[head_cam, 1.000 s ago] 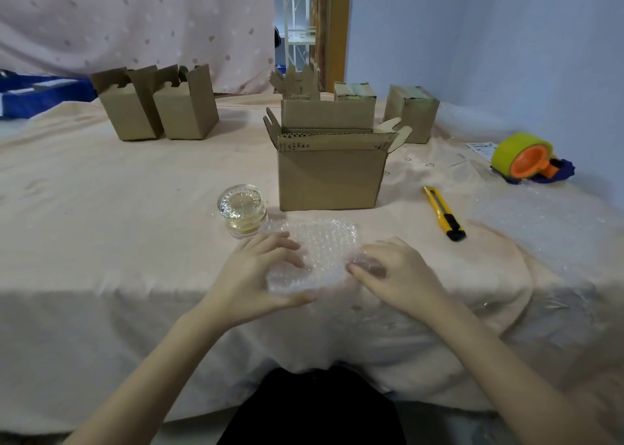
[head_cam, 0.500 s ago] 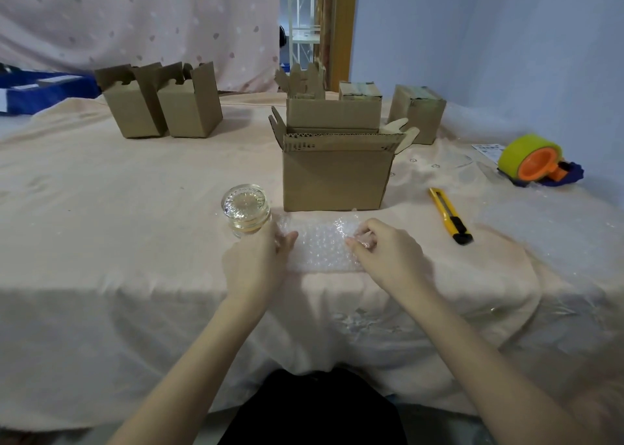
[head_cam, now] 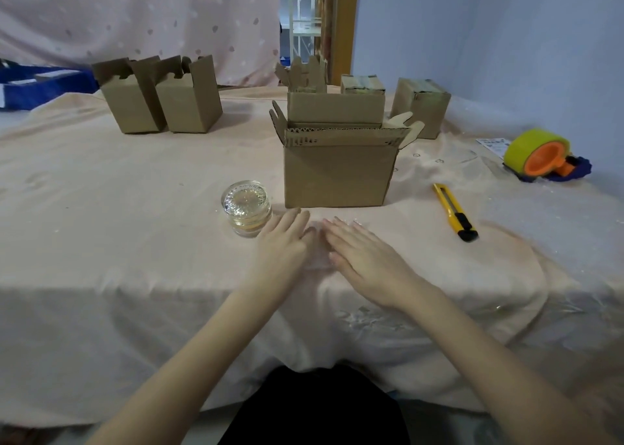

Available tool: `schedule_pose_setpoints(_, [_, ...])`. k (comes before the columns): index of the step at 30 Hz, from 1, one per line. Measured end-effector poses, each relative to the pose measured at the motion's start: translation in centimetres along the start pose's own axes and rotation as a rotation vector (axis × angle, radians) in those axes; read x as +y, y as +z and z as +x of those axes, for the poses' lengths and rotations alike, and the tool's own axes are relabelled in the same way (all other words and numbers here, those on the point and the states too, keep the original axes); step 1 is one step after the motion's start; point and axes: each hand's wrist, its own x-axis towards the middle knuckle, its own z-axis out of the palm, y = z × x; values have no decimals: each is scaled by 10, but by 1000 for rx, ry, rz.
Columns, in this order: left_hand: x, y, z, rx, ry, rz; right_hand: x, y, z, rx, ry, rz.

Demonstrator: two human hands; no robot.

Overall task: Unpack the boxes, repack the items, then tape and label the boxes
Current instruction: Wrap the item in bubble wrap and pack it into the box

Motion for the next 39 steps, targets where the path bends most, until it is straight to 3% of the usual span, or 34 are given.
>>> schedule_pose_setpoints(5, [-16, 2, -6, -215, 123, -173, 5, -8, 2, -262, 36, 104])
schedule_pose_setpoints(9, [-20, -18, 11, -488, 43, -262, 8, -30, 13, -145, 149, 176])
schedule_pose_setpoints(12, [-20, -26, 37, -696, 16, -110, 10, -40, 24, -202, 243, 145])
schedule_pose_setpoints(14, [-17, -31, 51, -785, 5, -138, 9, -44, 29, -218, 236, 102])
schedule_pose_setpoints(20, [-20, -62, 69, -715, -122, -319, 0, -72, 23, 4, 193, 68])
schedule_pose_setpoints(27, [-58, -134, 86, -464, -261, -536, 16, -144, 14, 584, -41, 101])
schedule_pose_setpoints(29, [-72, -149, 95, -374, -367, -653, 30, -164, 23, 534, 76, 60])
schedule_pose_setpoints(34, [-99, -147, 136, -161, -519, -802, 58, -169, 55, 107, 204, -65])
schedule_pose_setpoints(37, [-94, -137, 160, -136, -575, -905, 66, -156, 61, 57, 181, -129])
schedule_pose_setpoints(39, [-89, -130, 173, -131, -631, -918, 69, -146, 58, 109, 142, -180])
